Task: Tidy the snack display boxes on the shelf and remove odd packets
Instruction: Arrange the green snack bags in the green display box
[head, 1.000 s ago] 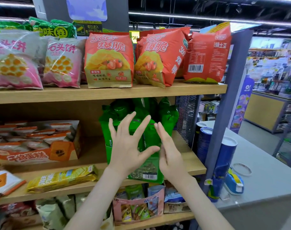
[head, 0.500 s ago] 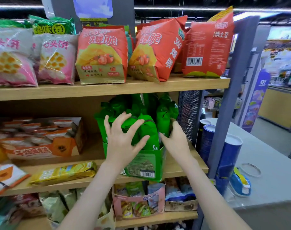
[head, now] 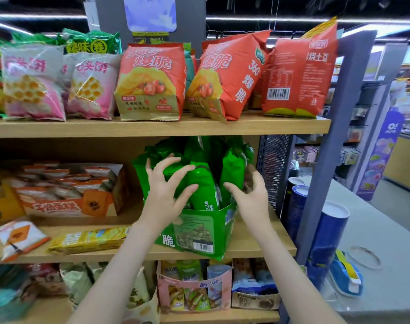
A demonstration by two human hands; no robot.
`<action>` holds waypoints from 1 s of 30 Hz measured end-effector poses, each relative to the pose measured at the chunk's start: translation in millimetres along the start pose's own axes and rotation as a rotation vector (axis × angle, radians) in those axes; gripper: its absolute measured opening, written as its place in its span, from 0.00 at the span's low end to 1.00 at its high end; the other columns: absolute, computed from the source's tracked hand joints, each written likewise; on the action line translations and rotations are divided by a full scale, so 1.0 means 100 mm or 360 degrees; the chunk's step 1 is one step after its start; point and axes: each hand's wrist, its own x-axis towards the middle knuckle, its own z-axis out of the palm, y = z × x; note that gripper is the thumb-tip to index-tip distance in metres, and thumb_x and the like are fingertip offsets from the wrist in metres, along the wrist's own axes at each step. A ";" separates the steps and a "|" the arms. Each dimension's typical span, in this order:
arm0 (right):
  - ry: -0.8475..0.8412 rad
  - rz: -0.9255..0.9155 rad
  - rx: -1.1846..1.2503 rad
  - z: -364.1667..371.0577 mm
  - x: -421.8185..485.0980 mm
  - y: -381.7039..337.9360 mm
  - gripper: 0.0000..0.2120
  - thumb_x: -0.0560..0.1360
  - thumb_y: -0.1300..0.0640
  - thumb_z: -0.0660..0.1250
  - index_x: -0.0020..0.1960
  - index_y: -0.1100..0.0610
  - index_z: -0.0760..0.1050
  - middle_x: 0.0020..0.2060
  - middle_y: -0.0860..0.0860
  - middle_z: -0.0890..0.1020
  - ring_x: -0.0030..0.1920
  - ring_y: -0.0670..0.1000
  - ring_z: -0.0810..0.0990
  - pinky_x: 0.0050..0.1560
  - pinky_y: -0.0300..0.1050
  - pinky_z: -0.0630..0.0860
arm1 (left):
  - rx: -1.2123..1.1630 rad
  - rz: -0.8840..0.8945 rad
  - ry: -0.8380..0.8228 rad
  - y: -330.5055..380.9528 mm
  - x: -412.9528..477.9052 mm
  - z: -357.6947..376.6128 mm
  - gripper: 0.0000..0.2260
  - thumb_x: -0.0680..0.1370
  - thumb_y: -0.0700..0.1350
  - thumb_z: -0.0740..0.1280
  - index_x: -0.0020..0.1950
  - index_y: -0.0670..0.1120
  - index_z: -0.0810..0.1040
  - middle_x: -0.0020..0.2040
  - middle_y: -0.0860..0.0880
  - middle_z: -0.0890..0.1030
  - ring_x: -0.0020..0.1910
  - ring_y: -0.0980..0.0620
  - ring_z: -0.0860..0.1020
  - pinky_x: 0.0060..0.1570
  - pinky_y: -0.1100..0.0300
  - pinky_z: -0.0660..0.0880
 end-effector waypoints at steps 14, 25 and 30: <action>-0.0296 -0.0475 -0.0504 -0.07 -0.06 0.16 0.13 0.72 0.58 0.74 0.54 0.52 0.74 0.67 0.48 0.61 0.74 0.44 0.53 0.65 0.21 0.51 | 0.0391 -0.0322 0.0201 0.54 -0.31 0.36 0.43 0.73 0.61 0.69 0.78 0.51 0.46 0.76 0.35 0.43 0.76 0.33 0.44 0.68 0.28 0.56; -0.0041 -0.0280 -0.0270 0.01 -0.08 0.00 0.11 0.74 0.54 0.71 0.49 0.49 0.69 0.41 0.39 0.79 0.43 0.35 0.78 0.43 0.28 0.71 | 0.0072 -0.0275 -0.0130 0.43 -0.29 0.27 0.45 0.76 0.51 0.67 0.77 0.58 0.34 0.78 0.50 0.35 0.78 0.40 0.44 0.68 0.29 0.59; -0.0111 -0.0322 -0.0084 -0.05 0.04 -0.21 0.12 0.75 0.58 0.70 0.51 0.53 0.67 0.43 0.42 0.79 0.43 0.33 0.78 0.43 0.26 0.71 | 0.0015 -0.0232 -0.0200 0.32 -0.27 0.24 0.42 0.77 0.54 0.61 0.77 0.56 0.31 0.78 0.55 0.32 0.78 0.42 0.44 0.70 0.31 0.56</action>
